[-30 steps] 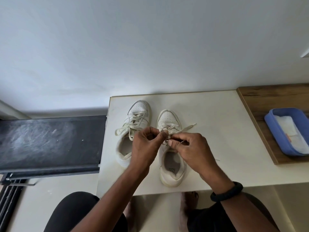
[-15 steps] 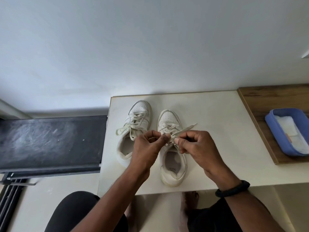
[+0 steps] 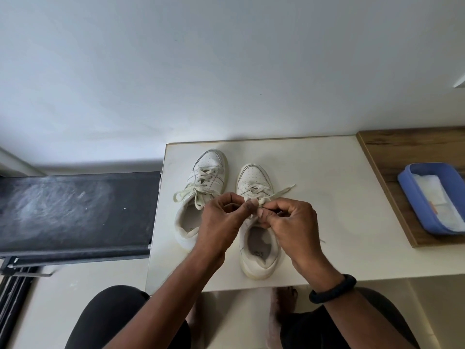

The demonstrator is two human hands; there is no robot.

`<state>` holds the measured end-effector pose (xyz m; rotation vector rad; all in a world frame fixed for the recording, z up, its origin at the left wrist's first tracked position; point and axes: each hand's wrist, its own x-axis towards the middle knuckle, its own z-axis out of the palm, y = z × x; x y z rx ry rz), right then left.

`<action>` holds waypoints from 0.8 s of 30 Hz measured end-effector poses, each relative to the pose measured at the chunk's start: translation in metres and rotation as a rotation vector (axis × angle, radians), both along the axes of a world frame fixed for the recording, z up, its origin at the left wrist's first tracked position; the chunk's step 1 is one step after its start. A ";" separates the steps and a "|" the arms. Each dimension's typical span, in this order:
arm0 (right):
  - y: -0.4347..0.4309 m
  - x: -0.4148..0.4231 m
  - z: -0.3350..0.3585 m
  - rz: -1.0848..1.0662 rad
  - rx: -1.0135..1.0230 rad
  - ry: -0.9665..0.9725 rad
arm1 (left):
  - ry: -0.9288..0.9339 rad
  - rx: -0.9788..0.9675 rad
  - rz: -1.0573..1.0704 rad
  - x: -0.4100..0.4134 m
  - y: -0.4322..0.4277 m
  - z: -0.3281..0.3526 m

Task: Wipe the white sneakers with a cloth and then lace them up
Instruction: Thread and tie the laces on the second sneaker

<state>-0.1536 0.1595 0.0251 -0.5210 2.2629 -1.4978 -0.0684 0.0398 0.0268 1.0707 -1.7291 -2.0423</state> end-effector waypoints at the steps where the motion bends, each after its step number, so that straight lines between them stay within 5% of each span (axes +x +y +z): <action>1: 0.000 -0.001 0.002 -0.004 -0.007 -0.006 | -0.012 -0.025 -0.004 0.000 0.000 0.000; 8: 0.012 -0.017 0.017 0.043 -0.094 -0.301 | -0.130 -0.233 0.025 0.002 0.004 -0.006; 17: 0.041 -0.028 0.000 -0.016 0.108 -0.329 | -0.206 -0.409 0.046 0.009 0.003 -0.024; 24: 0.043 -0.032 -0.007 0.038 0.423 0.082 | -0.248 -0.999 -0.044 0.009 0.010 -0.028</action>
